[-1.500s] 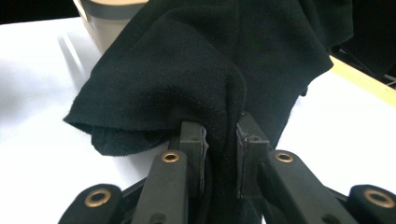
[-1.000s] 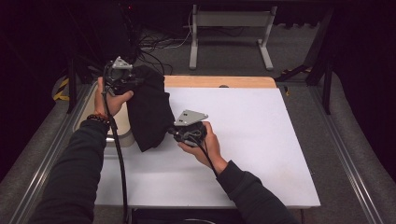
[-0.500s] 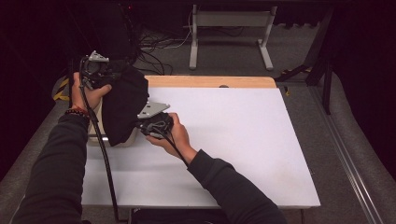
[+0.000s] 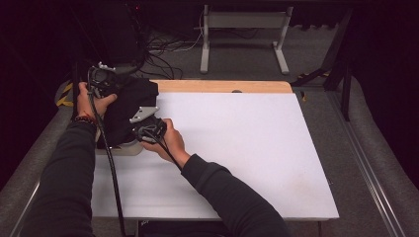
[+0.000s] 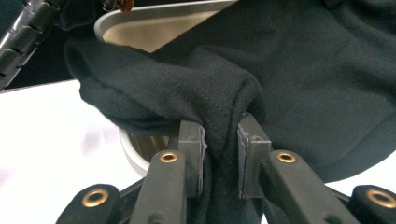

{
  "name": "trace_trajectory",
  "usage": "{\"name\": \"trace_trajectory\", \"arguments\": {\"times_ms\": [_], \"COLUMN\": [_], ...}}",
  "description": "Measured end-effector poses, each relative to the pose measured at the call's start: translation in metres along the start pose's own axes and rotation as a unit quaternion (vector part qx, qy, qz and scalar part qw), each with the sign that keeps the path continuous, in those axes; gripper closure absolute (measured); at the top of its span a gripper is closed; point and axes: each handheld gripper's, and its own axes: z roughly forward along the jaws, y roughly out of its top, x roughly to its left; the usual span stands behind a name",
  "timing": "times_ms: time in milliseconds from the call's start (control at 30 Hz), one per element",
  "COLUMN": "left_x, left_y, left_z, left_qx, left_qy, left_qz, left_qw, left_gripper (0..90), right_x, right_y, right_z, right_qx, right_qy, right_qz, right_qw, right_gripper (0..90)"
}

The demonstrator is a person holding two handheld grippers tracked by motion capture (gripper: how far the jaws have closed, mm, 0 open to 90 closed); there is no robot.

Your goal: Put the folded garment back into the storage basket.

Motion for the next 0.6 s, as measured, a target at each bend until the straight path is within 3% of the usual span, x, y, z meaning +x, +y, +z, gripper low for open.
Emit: {"name": "trace_trajectory", "arguments": {"times_ms": [67,133,233,367,533,600], "left_x": [-0.001,-0.002,-0.004,-0.008,-0.013,-0.016], "left_y": [0.001,0.001,-0.001,-0.005,-0.011,-0.012], "left_z": [0.005,0.005,0.0,-0.015,-0.021,-0.018], "left_qx": [0.013,0.014,-0.008,-0.047,-0.054,-0.046], "left_qy": [0.018,0.022,0.014,0.0,-0.005,-0.011], "left_qz": [0.0,-0.001,-0.007,-0.005,0.003,0.0], "left_qw": [0.9998,0.9997,0.9998,0.9989,0.9985,0.9989], "left_gripper": [57.8,50.5,47.6,45.7,43.3,43.8], "right_x": [0.002,0.002,0.004,0.008,0.007,0.002], "right_y": [0.001,0.002,0.001,0.005,0.006,0.005], "right_z": [0.003,0.005,0.011,0.017,0.015,0.007], "right_qx": [0.002,0.002,0.004,0.006,0.003,-0.011], "right_qy": [-0.002,-0.003,-0.001,-0.004,0.006,0.014], "right_qz": [-0.001,-0.002,-0.003,-0.009,0.008,0.022], "right_qw": [1.0,1.0,1.0,0.9999,0.9999,0.9996], "right_gripper": [73.7,72.2,62.6,57.2,44.7,41.6]}}
